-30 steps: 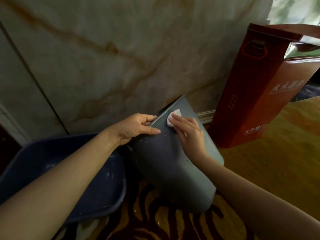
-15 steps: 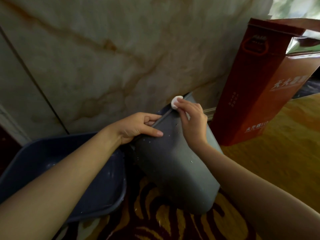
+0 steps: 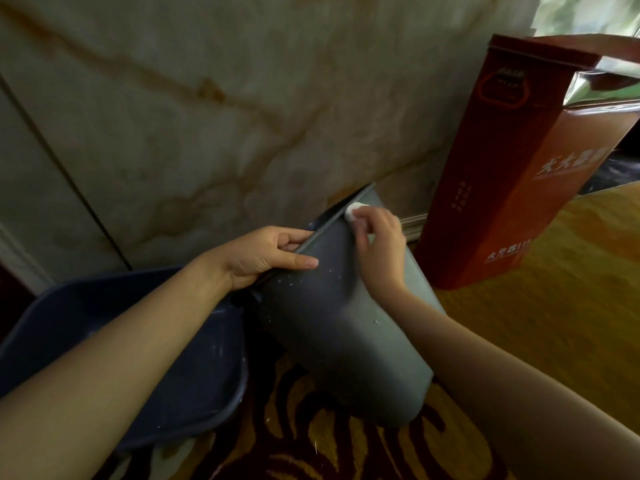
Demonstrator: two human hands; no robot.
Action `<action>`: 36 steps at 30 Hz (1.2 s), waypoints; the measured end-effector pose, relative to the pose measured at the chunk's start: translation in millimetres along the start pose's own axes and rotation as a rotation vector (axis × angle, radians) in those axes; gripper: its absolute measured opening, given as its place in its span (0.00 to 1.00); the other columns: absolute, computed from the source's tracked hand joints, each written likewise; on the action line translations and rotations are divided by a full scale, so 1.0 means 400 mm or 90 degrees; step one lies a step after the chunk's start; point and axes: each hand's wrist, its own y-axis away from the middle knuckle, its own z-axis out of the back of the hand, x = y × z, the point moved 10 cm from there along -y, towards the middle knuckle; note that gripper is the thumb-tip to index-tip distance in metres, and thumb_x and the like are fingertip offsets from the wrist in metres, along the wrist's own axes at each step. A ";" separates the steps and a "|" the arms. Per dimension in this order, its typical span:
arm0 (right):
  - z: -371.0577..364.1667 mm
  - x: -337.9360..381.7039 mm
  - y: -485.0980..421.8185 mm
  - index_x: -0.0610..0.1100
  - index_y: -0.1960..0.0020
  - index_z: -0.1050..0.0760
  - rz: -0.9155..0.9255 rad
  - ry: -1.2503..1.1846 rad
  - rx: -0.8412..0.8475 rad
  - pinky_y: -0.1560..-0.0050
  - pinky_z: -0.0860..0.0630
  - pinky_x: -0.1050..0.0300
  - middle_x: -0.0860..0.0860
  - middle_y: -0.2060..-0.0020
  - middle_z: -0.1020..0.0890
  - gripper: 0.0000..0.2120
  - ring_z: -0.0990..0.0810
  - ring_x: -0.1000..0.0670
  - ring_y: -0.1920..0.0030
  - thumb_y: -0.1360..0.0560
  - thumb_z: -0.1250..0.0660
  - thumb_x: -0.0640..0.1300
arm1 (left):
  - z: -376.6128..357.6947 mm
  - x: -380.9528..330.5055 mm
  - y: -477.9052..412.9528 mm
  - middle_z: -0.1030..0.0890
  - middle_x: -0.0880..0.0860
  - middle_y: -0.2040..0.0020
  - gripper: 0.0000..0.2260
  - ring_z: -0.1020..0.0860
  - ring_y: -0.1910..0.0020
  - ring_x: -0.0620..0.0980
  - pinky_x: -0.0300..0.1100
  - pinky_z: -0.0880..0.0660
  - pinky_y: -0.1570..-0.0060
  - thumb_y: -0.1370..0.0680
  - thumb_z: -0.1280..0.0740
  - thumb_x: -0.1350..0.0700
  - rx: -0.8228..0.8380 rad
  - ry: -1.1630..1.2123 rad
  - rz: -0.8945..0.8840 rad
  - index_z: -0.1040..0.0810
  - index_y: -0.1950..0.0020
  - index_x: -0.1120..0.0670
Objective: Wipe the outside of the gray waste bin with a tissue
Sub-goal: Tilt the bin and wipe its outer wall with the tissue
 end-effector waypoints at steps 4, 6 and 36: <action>-0.008 -0.035 -0.024 0.38 0.47 0.20 -0.041 0.056 0.014 0.49 0.40 0.66 0.43 0.47 0.18 0.09 0.24 0.41 0.45 0.24 0.37 0.36 | -0.001 -0.001 0.001 0.14 0.51 0.54 0.18 0.16 0.55 0.45 0.35 0.21 0.56 0.33 0.31 0.62 -0.003 -0.001 0.007 0.21 0.43 0.54; -0.026 0.044 0.021 0.38 0.49 0.19 0.058 0.052 0.060 0.49 0.39 0.65 0.42 0.49 0.18 0.09 0.23 0.40 0.49 0.26 0.35 0.33 | 0.003 0.003 0.000 0.14 0.51 0.54 0.17 0.16 0.55 0.45 0.35 0.21 0.55 0.32 0.32 0.58 -0.013 0.009 0.000 0.21 0.44 0.56; 0.000 -0.198 0.120 0.39 0.30 0.34 -0.205 0.006 0.142 0.31 0.51 0.64 0.43 0.28 0.37 0.18 0.42 0.48 0.27 0.19 0.45 0.42 | 0.003 -0.030 -0.019 0.16 0.57 0.55 0.14 0.18 0.59 0.49 0.42 0.21 0.51 0.23 0.36 0.56 -0.238 -0.089 0.122 0.22 0.42 0.63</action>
